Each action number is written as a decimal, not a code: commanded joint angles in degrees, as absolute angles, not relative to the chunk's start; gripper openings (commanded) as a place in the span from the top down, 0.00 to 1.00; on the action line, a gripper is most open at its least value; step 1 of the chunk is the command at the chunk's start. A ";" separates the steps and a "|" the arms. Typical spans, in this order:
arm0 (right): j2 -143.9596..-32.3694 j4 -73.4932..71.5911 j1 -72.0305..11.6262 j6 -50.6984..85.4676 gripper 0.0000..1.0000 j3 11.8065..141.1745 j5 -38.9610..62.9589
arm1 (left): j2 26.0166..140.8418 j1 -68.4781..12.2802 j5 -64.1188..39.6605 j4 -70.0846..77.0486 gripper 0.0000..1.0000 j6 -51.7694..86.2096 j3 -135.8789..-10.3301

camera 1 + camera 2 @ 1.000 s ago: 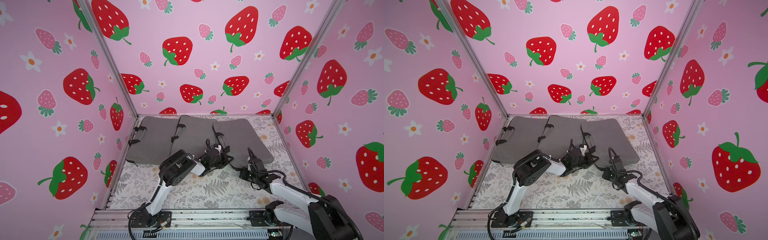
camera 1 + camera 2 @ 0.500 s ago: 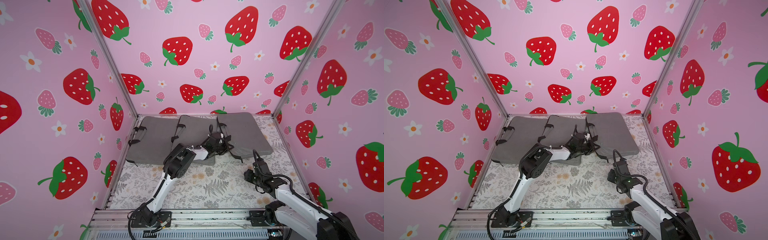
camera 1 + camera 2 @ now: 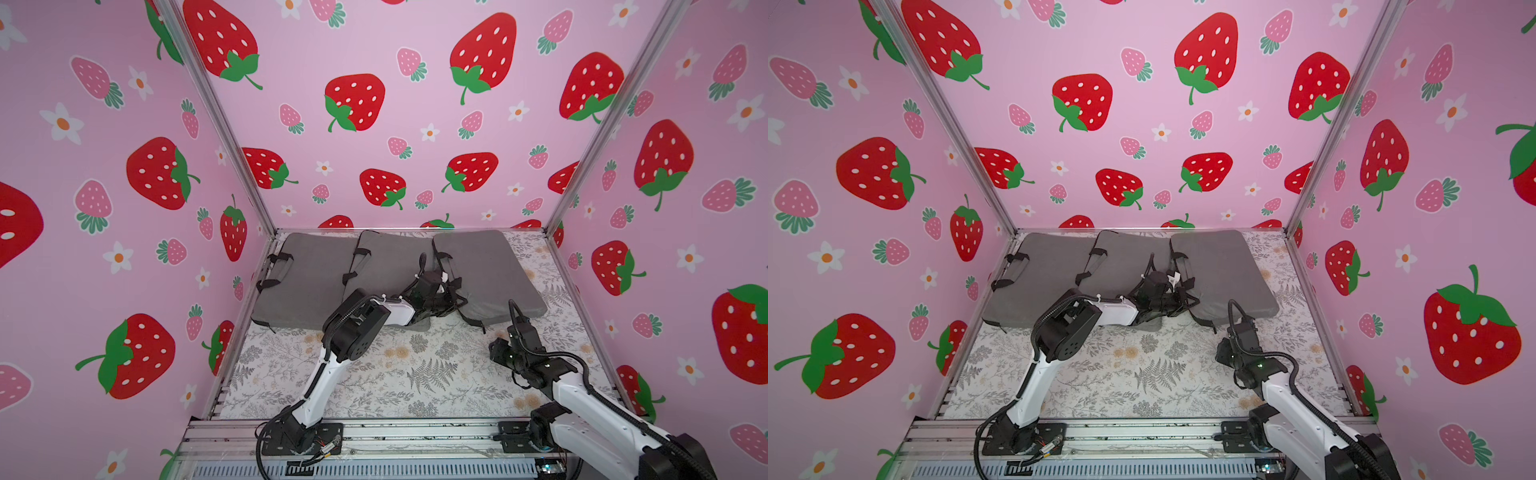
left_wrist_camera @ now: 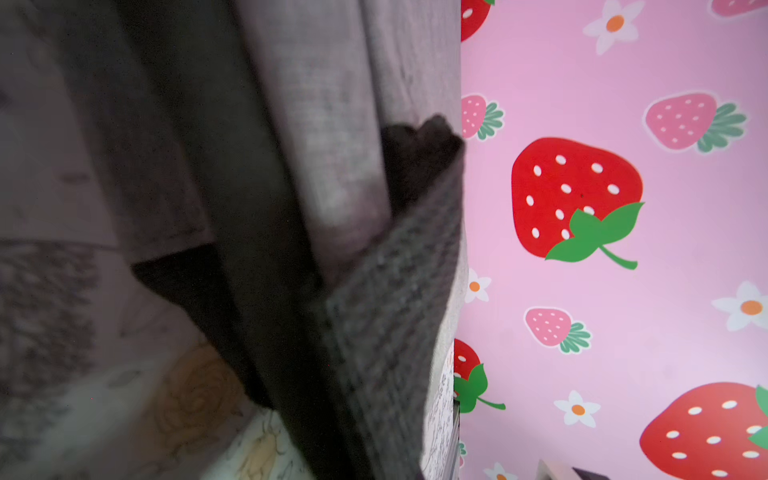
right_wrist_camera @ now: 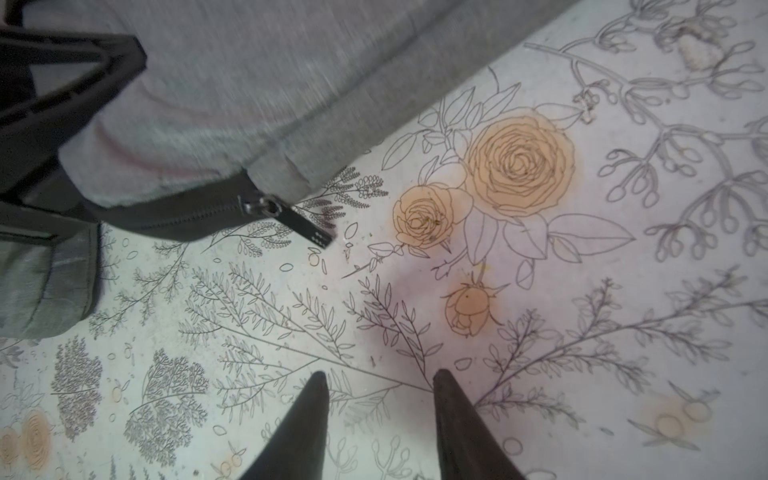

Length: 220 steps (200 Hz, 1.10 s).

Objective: Put the mouse into the laptop bag
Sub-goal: Adjust the zippered laptop bag at the center of the board, then reset both arms

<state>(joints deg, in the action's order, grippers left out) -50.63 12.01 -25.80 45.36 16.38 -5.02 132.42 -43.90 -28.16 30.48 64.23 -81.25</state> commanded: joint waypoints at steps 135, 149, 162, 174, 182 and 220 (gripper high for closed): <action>-38.48 37.45 -24.80 45.47 0.01 34.57 -18.09 | 117.57 -45.70 -21.74 -1.20 0.10 45.69 -83.09; -39.88 42.35 -24.70 46.76 0.01 40.24 -24.66 | 111.16 -45.87 -18.31 -3.06 0.09 43.91 -81.16; -41.09 39.47 -24.61 42.55 0.01 43.76 -25.54 | 104.72 -45.81 -15.15 -4.61 0.09 42.30 -78.93; -41.88 30.32 -24.61 32.90 0.01 44.65 -21.72 | 98.21 -45.70 -10.64 -6.19 0.09 39.80 -76.69; -42.56 22.65 -24.61 25.52 0.01 43.98 -18.59 | 93.53 -45.65 -5.95 -7.05 0.09 37.72 -74.58; -53.28 -8.62 -24.61 1.38 0.01 32.53 -28.73 | 73.05 -44.61 21.97 -4.92 0.01 31.50 -59.25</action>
